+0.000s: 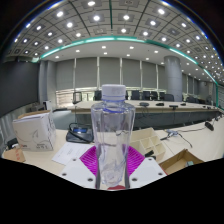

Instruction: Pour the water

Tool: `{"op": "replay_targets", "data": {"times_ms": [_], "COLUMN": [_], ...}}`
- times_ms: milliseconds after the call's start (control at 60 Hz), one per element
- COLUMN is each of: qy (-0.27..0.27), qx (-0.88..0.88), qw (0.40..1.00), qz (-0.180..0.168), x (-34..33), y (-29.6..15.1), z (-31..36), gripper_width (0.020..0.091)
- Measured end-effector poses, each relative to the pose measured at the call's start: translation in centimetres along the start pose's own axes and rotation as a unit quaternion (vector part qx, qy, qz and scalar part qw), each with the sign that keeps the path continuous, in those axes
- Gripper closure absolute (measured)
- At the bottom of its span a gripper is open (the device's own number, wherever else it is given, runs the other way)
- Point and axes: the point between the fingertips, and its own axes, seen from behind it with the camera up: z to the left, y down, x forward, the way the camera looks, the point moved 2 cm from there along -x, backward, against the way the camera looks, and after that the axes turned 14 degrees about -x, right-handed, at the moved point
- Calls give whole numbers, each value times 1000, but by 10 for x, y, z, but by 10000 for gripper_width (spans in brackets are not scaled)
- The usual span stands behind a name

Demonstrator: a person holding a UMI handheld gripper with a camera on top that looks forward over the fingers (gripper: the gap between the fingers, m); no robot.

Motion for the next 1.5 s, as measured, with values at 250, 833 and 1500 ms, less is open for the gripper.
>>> {"op": "replay_targets", "data": {"times_ms": [250,833,1500], "qy": [12,21,34], "qx": [16,-23,-10], "qw": [998,994,979], "qz": [52,100,203], "x": [5,-7,-305], "y": [86,100,-1], "z": [6,15,163], "gripper_width": [777,250,245]}}
